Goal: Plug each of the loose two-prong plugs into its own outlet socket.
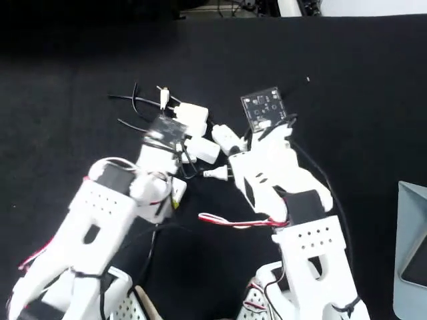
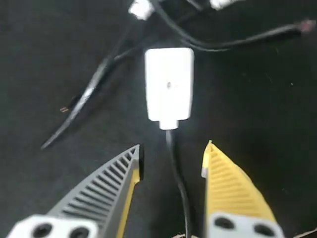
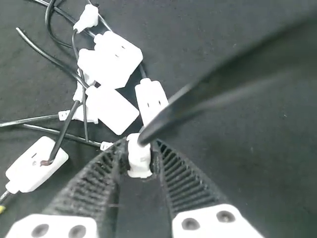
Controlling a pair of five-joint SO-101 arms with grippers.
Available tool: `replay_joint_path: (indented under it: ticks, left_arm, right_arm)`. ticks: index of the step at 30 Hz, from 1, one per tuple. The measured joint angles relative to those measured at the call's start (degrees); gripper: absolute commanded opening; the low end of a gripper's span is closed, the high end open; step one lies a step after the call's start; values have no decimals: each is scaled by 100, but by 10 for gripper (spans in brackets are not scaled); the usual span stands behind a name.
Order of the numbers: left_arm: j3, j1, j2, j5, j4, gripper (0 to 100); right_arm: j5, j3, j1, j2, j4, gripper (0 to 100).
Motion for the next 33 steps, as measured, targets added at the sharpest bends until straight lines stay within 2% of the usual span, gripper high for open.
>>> replay_joint_path:
  ticks: [3,12,20,27,33]
  left_arm:
    - [0,220,404,202,-281,215]
    - [105,273,1767,290,-1697,215]
    - [-167,53,2716,281,-1758,213]
    - [-246,-545,2831,-211,-1758,210]
    - [-264,-747,2831,-290,-1767,214]
  right_arm:
    - [0,0,9,0,0,11]
    - [0,0,9,0,0,11]
    - [0,114,9,0,-26,11]
    - [0,202,26,9,-149,11]
    - [0,202,18,9,-149,11]
